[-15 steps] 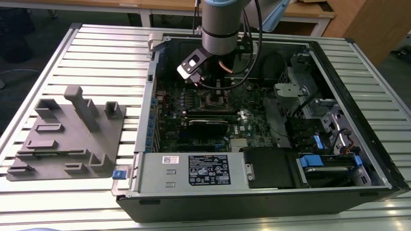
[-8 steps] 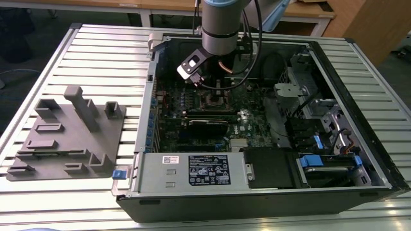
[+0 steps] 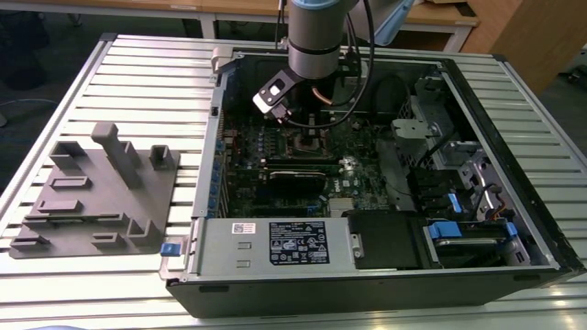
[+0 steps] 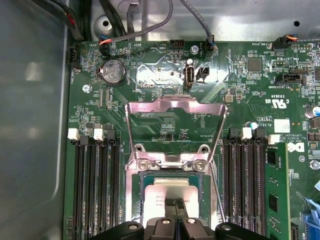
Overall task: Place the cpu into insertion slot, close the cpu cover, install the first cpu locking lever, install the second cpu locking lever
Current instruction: 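Place the cpu into insertion slot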
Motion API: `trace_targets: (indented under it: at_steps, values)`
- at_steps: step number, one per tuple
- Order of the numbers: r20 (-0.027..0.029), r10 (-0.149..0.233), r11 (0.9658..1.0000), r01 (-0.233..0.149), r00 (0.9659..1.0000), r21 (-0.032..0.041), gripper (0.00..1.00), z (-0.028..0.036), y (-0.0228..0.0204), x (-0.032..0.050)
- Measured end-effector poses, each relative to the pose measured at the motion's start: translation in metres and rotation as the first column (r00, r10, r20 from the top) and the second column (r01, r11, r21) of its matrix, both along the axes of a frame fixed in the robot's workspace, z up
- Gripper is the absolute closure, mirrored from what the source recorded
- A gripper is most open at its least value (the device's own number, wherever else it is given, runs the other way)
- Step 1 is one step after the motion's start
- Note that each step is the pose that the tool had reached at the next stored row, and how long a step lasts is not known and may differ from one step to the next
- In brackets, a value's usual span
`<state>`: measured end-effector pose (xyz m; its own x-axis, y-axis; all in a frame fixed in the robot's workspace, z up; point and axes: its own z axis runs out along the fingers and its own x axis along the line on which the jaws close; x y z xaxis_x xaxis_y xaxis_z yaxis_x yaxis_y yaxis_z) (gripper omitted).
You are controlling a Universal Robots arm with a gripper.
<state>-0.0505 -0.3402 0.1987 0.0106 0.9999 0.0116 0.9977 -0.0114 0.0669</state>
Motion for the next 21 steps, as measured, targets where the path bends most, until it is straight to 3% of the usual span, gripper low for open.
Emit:
trace_targets:
  at_steps: [9, 14, 15, 17, 21]
  values:
    - [-0.0006, 0.0, 1.0, 0.0, 1.0, -0.001, 0.89, 0.0135, -0.0001, -0.0001]
    - [-0.0006, 0.0, 1.0, 0.0, 1.0, -0.001, 0.89, 0.0143, -0.0001, -0.0001]
    - [-0.0029, 0.0, 1.0, 0.0, 1.0, -0.001, 0.89, 0.0143, -0.0001, 0.0]
    - [-0.0195, 0.0, 1.0, 0.0, 0.9998, -0.0013, 0.89, 0.0144, -0.0001, 0.0002]
    - [-0.0202, 0.0, 1.0, 0.0, 0.9998, -0.0011, 0.89, 0.0143, -0.0001, 0.0002]
